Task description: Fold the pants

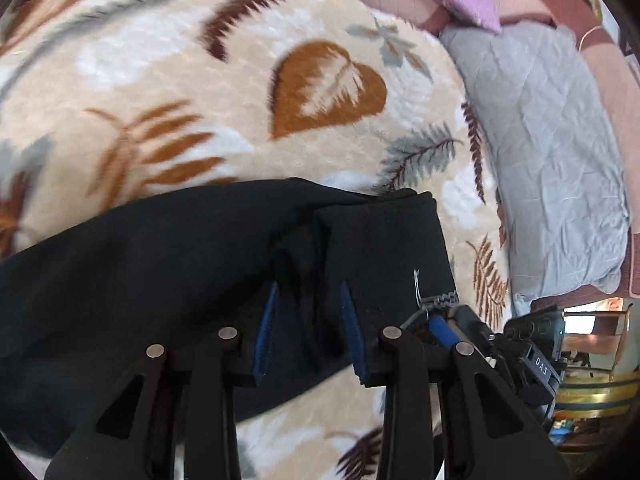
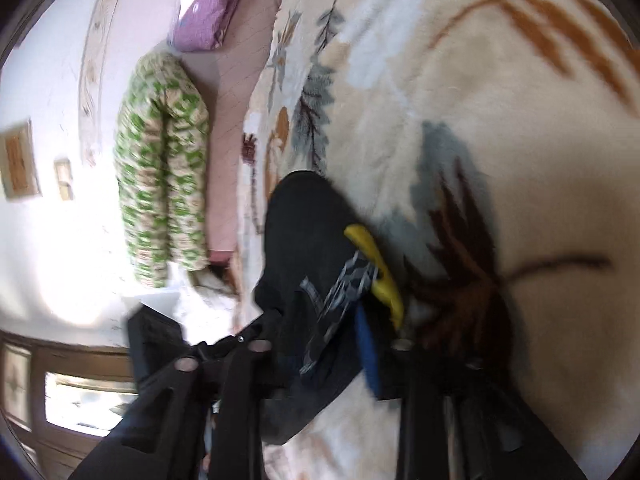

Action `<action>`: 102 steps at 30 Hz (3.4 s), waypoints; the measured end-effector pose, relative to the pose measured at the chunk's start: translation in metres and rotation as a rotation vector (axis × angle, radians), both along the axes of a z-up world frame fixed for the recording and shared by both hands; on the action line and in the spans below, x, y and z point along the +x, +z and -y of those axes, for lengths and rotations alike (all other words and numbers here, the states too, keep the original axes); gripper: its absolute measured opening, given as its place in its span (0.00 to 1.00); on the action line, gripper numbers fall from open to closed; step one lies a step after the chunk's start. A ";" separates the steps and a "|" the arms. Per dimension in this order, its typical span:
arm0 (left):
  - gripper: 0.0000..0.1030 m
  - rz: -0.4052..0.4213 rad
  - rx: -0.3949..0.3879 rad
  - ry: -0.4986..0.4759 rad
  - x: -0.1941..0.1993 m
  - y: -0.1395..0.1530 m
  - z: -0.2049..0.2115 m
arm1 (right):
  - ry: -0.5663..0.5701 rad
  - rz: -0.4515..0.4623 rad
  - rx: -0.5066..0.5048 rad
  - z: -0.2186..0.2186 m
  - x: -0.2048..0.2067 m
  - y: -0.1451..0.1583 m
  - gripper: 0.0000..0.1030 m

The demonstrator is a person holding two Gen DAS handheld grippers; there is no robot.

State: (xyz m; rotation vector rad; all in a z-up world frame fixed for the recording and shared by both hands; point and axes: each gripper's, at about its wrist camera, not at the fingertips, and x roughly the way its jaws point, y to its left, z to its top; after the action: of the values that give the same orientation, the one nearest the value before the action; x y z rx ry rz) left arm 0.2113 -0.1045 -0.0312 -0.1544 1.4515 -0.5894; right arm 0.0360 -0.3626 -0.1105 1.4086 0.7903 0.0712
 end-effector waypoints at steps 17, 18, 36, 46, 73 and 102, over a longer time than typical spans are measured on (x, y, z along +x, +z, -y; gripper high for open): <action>0.51 0.094 0.058 0.341 -0.044 0.037 -0.253 | 0.560 0.050 -0.285 -0.208 0.046 0.052 0.62; 0.51 0.098 0.041 0.355 -0.052 0.034 -0.260 | 0.615 0.074 -0.383 -0.223 0.054 0.062 0.62; 0.53 0.208 0.032 0.425 -0.094 0.019 -0.325 | 1.055 0.350 -1.257 -0.387 0.054 0.084 0.66; 0.53 0.098 -0.095 0.470 -0.054 -0.005 -0.325 | 1.041 0.321 -1.500 -0.442 0.063 0.041 0.70; 0.17 -0.119 -0.398 0.387 0.009 -0.033 -0.238 | 0.863 0.363 -1.203 -0.386 0.079 0.051 0.28; 0.16 -0.109 -0.300 0.201 0.007 0.025 0.047 | 0.484 0.306 -0.809 -0.113 0.055 0.104 0.26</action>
State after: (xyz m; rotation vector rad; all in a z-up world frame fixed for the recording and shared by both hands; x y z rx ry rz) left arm 0.2180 -0.1512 -0.0061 -0.5695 1.4249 -0.6383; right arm 0.0907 -0.2498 -0.0067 0.4129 0.7630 0.2976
